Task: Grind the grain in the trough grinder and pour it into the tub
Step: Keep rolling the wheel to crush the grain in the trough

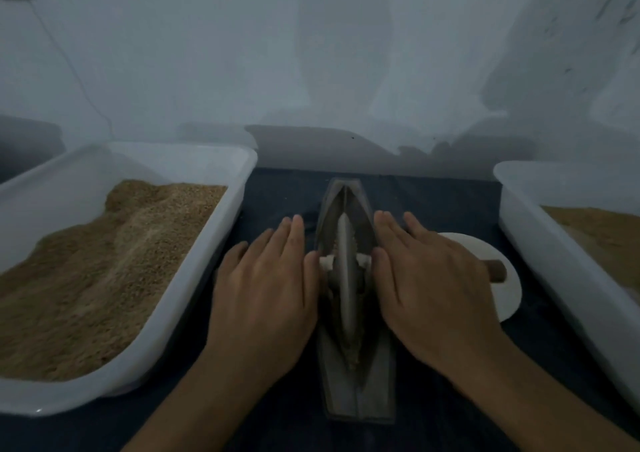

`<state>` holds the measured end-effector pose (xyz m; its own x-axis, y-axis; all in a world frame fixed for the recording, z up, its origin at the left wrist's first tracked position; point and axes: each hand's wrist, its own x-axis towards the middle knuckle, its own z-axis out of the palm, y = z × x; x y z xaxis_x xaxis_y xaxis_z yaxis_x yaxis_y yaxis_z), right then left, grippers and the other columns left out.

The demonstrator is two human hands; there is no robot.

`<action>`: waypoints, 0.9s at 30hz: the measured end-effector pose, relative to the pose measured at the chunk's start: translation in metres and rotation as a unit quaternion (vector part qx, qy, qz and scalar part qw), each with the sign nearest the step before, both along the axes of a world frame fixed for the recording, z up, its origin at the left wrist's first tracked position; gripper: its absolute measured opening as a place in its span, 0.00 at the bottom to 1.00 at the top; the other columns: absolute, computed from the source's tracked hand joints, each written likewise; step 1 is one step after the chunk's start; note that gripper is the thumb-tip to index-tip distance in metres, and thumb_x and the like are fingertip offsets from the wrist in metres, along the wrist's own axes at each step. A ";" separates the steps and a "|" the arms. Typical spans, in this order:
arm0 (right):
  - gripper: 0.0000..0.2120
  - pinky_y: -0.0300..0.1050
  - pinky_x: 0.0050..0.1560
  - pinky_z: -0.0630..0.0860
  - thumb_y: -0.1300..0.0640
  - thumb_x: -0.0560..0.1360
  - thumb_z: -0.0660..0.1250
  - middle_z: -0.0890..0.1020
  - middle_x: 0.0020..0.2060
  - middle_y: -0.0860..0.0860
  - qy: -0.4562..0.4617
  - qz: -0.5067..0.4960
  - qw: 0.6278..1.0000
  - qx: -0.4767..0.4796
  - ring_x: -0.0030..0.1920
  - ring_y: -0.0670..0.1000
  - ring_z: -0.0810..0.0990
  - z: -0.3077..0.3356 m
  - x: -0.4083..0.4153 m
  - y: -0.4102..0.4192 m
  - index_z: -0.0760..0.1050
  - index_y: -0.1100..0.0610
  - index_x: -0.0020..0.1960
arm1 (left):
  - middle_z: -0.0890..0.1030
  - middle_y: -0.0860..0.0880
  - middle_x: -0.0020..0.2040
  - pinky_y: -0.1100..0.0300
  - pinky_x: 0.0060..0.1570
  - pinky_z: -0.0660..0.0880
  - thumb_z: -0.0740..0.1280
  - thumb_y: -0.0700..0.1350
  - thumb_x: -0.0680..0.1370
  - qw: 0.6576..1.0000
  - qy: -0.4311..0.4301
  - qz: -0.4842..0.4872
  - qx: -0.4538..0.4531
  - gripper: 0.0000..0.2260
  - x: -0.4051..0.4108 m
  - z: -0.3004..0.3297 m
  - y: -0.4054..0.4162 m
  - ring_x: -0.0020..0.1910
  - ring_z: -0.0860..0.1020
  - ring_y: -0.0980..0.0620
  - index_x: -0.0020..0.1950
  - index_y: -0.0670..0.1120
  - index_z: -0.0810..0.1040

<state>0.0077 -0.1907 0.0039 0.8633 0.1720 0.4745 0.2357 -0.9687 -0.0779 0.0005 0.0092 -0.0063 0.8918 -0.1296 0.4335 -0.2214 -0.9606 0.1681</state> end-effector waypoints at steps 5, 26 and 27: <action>0.25 0.55 0.68 0.68 0.50 0.84 0.43 0.81 0.65 0.56 0.127 -0.087 0.987 0.041 0.73 0.58 0.70 0.022 0.099 0.006 0.77 0.57 0.64 | 0.78 0.47 0.66 0.46 0.57 0.69 0.49 0.51 0.86 0.993 0.091 0.069 0.042 0.18 0.093 0.031 -0.024 0.63 0.76 0.42 0.65 0.47 0.75; 0.15 0.55 0.60 0.69 0.56 0.85 0.52 0.80 0.58 0.57 0.171 -0.098 0.978 0.064 0.61 0.60 0.75 0.035 0.115 0.004 0.69 0.55 0.41 | 0.82 0.47 0.47 0.49 0.44 0.64 0.55 0.46 0.84 0.991 0.058 0.064 0.102 0.11 0.123 0.045 -0.034 0.43 0.77 0.43 0.46 0.50 0.74; 0.12 0.58 0.63 0.69 0.57 0.84 0.52 0.79 0.60 0.58 0.173 -0.097 0.978 0.068 0.65 0.61 0.74 0.033 0.112 0.003 0.70 0.56 0.45 | 0.79 0.49 0.42 0.49 0.43 0.64 0.54 0.47 0.84 0.990 0.049 0.063 0.119 0.12 0.120 0.045 -0.037 0.39 0.74 0.45 0.46 0.50 0.74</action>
